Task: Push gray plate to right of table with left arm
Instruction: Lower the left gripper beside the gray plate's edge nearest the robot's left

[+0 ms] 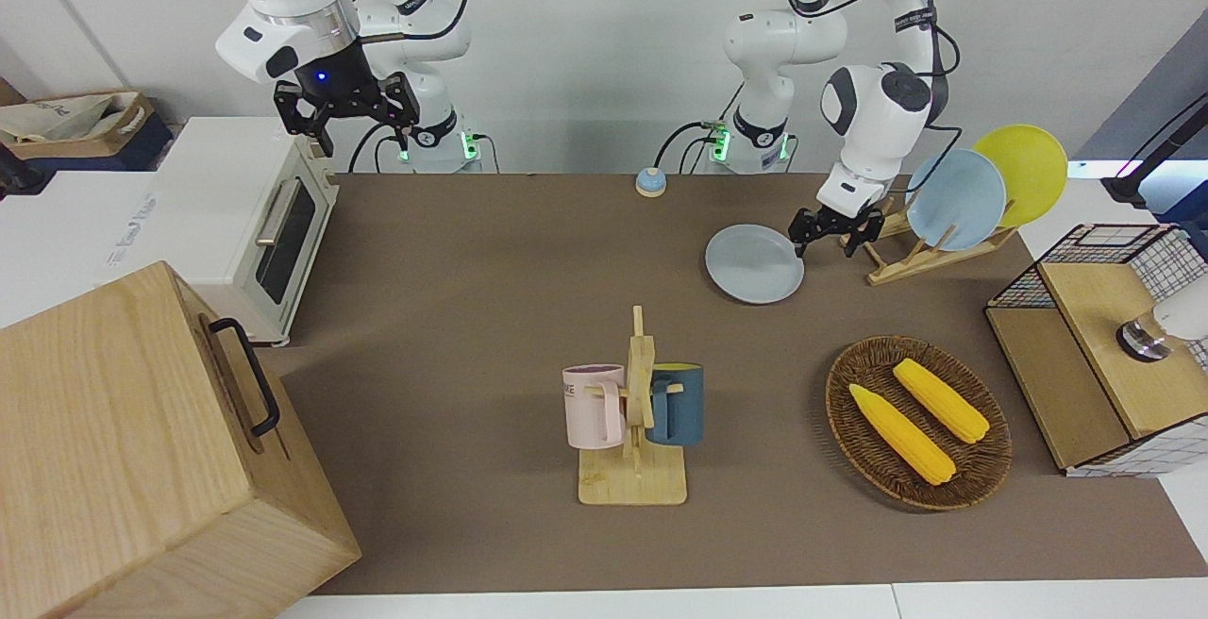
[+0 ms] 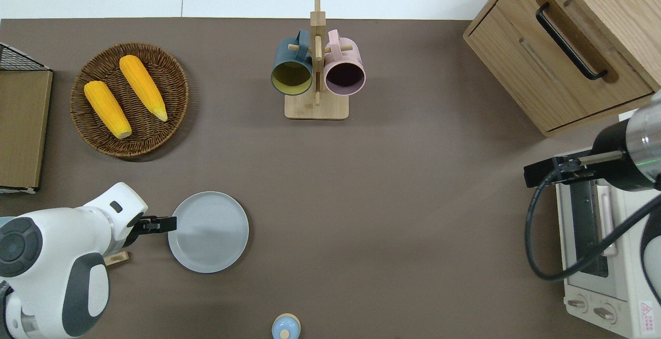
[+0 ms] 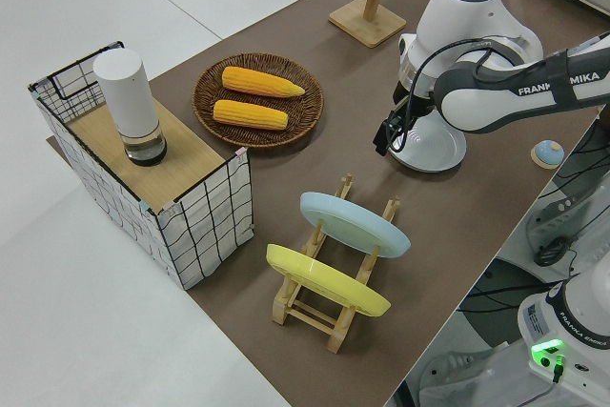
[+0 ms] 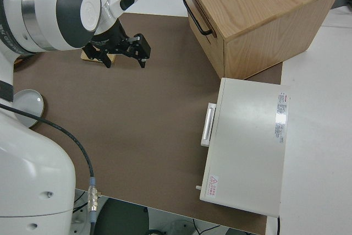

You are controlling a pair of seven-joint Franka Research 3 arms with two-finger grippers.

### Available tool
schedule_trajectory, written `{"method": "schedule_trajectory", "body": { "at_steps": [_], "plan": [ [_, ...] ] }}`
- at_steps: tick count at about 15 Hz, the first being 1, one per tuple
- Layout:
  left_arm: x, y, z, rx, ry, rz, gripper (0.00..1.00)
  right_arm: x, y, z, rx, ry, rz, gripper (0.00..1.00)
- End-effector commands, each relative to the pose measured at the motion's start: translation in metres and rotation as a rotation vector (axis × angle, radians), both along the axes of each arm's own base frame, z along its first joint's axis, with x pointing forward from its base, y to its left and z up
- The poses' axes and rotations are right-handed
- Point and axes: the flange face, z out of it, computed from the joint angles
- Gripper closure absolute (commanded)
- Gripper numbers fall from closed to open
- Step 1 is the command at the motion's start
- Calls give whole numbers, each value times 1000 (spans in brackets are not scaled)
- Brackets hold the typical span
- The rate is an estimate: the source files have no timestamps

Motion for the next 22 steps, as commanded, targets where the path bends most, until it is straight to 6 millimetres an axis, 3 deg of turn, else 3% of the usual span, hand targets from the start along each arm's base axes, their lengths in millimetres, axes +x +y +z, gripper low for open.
{"method": "schedule_trajectory", "body": {
  "at_steps": [1,5,7,8,10,11,12,15,19,22],
  "plan": [
    [-17,-1,-22,-4,-12,15,5,-4,-2,3,7,6,-3,17],
    [-19,-16,-58,-5,-13,-15,5,-4,-2,3,7,4,-2,17],
    [-19,-15,-59,-5,-12,-13,9,-4,-2,3,7,6,-3,17],
    [-19,-15,-59,-5,-10,-13,114,-4,-2,3,7,6,-2,17],
    [-20,-15,-58,-5,-6,-14,692,-4,-2,3,7,6,-2,17],
    [-20,-15,-56,-5,-7,-12,865,-4,-2,3,7,4,-2,17],
    [-20,-15,-55,-5,-9,-12,925,-4,-2,3,7,6,-3,17],
    [-20,-15,-54,-5,-5,-11,1000,-4,-2,3,8,6,-2,17],
    [-19,-19,-54,-8,-6,2,1000,-3,-3,3,7,4,-5,17],
    [-19,-47,-55,-19,-3,24,1000,-3,-3,3,7,6,-3,17]
  ]
}}
